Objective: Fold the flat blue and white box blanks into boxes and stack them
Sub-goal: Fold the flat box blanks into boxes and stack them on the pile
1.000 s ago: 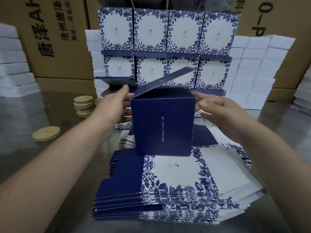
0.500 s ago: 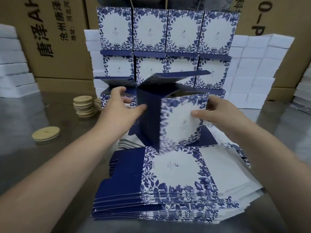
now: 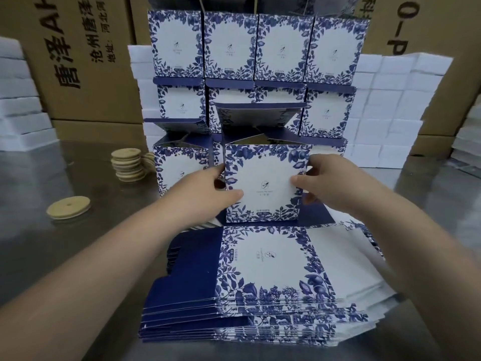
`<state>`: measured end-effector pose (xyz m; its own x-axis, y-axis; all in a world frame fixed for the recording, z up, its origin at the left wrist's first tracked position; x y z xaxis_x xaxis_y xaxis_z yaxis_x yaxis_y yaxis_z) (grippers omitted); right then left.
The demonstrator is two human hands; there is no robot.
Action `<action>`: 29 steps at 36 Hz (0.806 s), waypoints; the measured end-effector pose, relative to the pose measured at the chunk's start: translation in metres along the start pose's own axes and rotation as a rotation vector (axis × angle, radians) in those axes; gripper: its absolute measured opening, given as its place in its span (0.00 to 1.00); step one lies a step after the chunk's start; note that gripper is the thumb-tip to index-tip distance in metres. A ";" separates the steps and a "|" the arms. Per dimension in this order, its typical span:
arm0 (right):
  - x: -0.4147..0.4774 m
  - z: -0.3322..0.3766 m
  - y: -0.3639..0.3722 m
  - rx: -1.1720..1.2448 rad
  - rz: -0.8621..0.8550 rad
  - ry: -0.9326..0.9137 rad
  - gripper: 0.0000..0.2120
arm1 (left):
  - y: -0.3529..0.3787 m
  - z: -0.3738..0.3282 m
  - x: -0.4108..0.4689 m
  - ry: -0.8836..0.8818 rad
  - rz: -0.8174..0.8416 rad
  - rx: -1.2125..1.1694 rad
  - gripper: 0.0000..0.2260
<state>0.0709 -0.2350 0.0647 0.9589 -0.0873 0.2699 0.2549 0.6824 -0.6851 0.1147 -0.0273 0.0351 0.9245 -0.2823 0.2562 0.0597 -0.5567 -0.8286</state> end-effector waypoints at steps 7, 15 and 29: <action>0.017 0.001 0.013 0.087 0.013 0.000 0.08 | -0.009 0.004 0.020 -0.038 -0.182 0.101 0.18; 0.055 -0.002 0.027 0.327 0.026 0.150 0.19 | 0.001 0.000 0.055 -0.073 -0.221 0.056 0.13; 0.081 -0.016 0.065 0.371 0.076 0.195 0.12 | 0.039 0.016 0.072 -0.249 -0.028 -0.167 0.39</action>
<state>0.1668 -0.2097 0.0313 0.9880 -0.1379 0.0702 0.1545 0.9039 -0.3990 0.1891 -0.0572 0.0130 0.9885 -0.0759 0.1309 0.0431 -0.6882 -0.7242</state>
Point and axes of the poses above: each hand's wrist, its own x-axis towards the middle knuckle, its own y-axis out of the palm, z = x × y, the point moved 6 cm from there along x, towards the middle knuckle, and after that the axes turned 9 degrees about x, right-handed, at the moved point
